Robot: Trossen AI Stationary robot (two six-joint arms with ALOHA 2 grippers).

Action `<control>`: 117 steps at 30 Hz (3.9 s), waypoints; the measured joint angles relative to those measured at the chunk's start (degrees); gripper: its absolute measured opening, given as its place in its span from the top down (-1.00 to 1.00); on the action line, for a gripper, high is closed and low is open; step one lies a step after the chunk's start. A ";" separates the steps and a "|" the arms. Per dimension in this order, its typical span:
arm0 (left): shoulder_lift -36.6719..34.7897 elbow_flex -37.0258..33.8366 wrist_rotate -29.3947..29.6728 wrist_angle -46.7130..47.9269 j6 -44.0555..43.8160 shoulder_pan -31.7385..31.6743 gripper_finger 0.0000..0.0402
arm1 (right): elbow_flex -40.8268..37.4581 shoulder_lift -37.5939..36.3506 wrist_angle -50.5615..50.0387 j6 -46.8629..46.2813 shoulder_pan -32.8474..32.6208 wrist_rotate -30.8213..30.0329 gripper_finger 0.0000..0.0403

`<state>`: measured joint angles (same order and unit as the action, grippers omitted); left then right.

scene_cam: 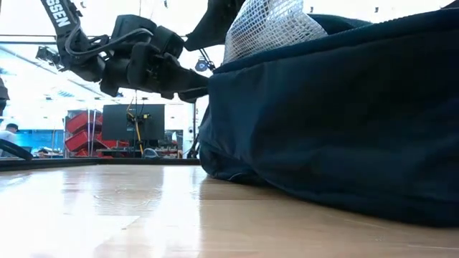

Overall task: Unpack backpack
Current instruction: Close the dark blue backpack

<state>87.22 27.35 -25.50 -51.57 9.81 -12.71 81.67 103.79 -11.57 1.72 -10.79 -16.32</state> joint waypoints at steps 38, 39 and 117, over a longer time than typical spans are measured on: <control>11.20 8.87 -5.23 2.03 2.41 -0.12 0.26 | -0.02 0.09 -1.86 -0.68 0.38 -0.17 1.00; 11.06 8.87 -5.30 2.44 3.20 -0.26 0.42 | -0.02 0.09 -2.15 -0.86 0.35 -0.19 1.00; 0.24 12.21 48.32 19.35 48.50 37.18 -0.19 | 0.04 -0.69 -17.80 -33.04 -21.77 -14.15 1.00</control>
<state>87.46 39.56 22.83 -32.22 58.30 24.47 81.71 103.10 -29.38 -31.32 -32.55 -30.47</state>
